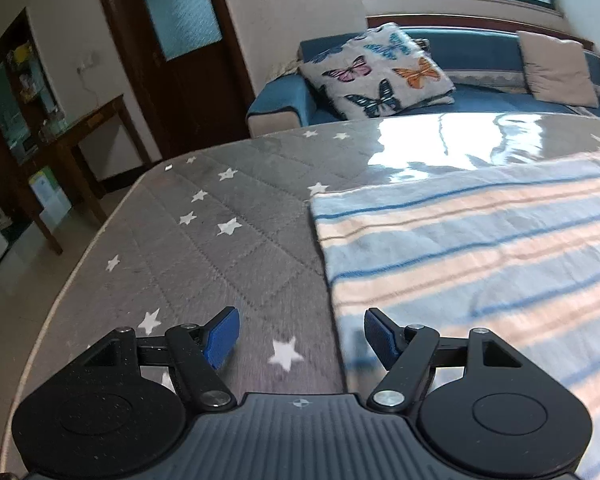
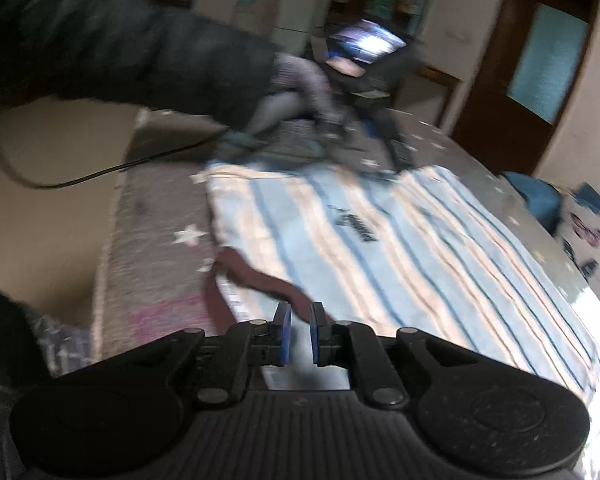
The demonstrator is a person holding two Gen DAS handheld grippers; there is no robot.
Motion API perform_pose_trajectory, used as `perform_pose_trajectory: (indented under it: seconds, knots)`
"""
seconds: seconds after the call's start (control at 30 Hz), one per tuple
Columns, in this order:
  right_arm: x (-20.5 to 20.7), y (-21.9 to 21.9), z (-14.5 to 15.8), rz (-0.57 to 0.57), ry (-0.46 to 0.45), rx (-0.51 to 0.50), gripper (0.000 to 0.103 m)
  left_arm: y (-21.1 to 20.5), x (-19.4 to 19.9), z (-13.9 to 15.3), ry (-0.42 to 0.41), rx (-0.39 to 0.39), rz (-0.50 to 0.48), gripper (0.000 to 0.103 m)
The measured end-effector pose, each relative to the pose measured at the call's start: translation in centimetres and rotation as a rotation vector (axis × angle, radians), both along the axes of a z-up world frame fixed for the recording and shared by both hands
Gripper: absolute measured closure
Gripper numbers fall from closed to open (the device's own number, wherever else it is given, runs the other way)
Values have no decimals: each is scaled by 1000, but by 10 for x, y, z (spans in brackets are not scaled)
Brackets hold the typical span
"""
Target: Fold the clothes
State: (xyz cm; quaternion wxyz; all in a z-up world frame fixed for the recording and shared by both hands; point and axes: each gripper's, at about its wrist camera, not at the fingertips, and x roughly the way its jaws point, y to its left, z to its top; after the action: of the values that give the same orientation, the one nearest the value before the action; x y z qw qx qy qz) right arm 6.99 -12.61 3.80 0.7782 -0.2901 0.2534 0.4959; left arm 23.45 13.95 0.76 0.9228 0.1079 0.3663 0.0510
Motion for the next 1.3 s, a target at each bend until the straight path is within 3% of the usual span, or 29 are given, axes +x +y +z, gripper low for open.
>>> perform_pose_trajectory:
  seconds: [0.27,0.4,0.53,0.73,0.83,1.03,1.17,1.2,1.23,1.3]
  knots:
    - [33,-26,-6,-225,94,39,84,-26,-80,9,-19,0,-118,30]
    - [31,-37,-17,-262,153,31,84,-35,-123,5,-16,-26,-159,30]
    - [17,-45,-20,-254,156,31,77,-42,-156,-8,-6,14,-169,30]
    - [9,-50,-21,-283,173,50,76,-27,-185,-18,3,-11,-98,28]
    - [6,-55,-16,-288,180,70,69,-10,-195,-15,-1,-62,-31,27]
    - [0,-51,-13,-295,181,70,68,35,-208,-5,-37,-178,156,29]
    - [1,-37,-5,-261,165,80,67,68,-203,-2,-35,-266,255,39]
    - [2,-33,-2,-251,159,84,64,73,-202,-3,-33,-280,262,52]
    - [2,-27,0,-242,152,89,61,77,-200,-4,-24,-298,268,56]
    - [4,-16,3,-226,137,96,61,84,-196,-11,-4,-339,275,75]
